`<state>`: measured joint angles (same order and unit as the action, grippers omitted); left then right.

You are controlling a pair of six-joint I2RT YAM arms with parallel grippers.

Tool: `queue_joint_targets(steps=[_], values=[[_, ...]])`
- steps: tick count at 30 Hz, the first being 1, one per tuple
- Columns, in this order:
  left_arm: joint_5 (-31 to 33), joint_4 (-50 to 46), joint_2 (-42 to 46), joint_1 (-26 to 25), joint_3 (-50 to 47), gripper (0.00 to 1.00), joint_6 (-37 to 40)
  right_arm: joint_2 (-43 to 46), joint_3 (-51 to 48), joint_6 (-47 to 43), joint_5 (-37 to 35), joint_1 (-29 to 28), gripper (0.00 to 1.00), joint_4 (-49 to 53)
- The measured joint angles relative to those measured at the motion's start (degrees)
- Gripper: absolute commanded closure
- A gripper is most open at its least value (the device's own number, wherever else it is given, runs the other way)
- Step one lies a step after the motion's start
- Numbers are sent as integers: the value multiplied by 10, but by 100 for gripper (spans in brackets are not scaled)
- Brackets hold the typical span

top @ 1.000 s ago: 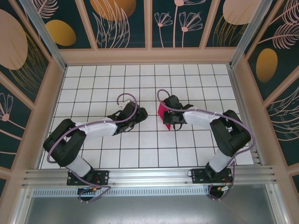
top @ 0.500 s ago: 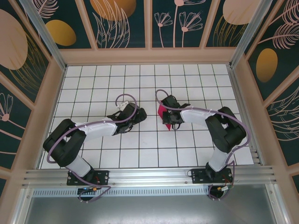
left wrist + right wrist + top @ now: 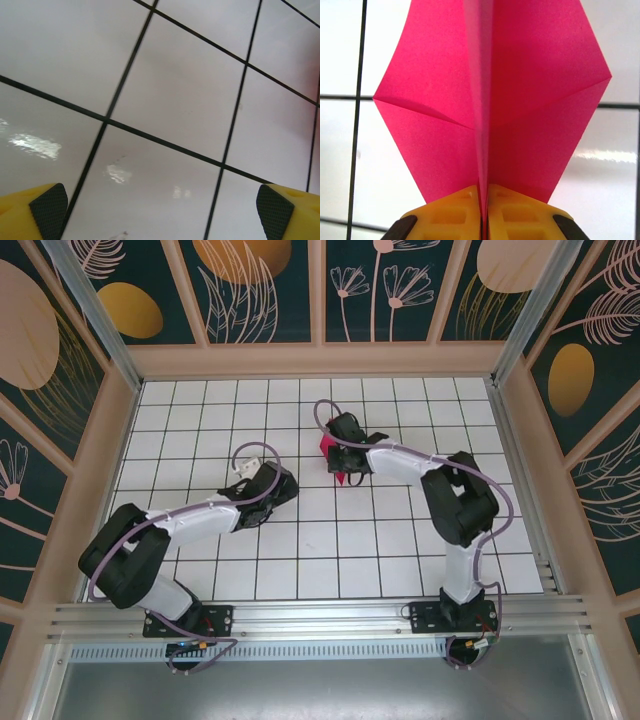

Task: Fold a paper plane with a square sheet of paper (pick it up from the middle)
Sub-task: Move the paper plane to the center of the table, then reset both arms

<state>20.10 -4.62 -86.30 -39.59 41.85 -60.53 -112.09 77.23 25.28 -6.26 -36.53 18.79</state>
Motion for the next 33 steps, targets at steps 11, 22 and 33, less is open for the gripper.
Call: queue_joint_targets(steps=[11,22,33], values=[[-1,-6,9,2,-14,1,5,-122,119,-14,-10,8,87,34],[-3,-6,9,2,-15,1,9,-129,134,-14,-12,8,80,49],[76,-46,33,9,46,1,63,-49,143,-2,-22,8,36,75]])
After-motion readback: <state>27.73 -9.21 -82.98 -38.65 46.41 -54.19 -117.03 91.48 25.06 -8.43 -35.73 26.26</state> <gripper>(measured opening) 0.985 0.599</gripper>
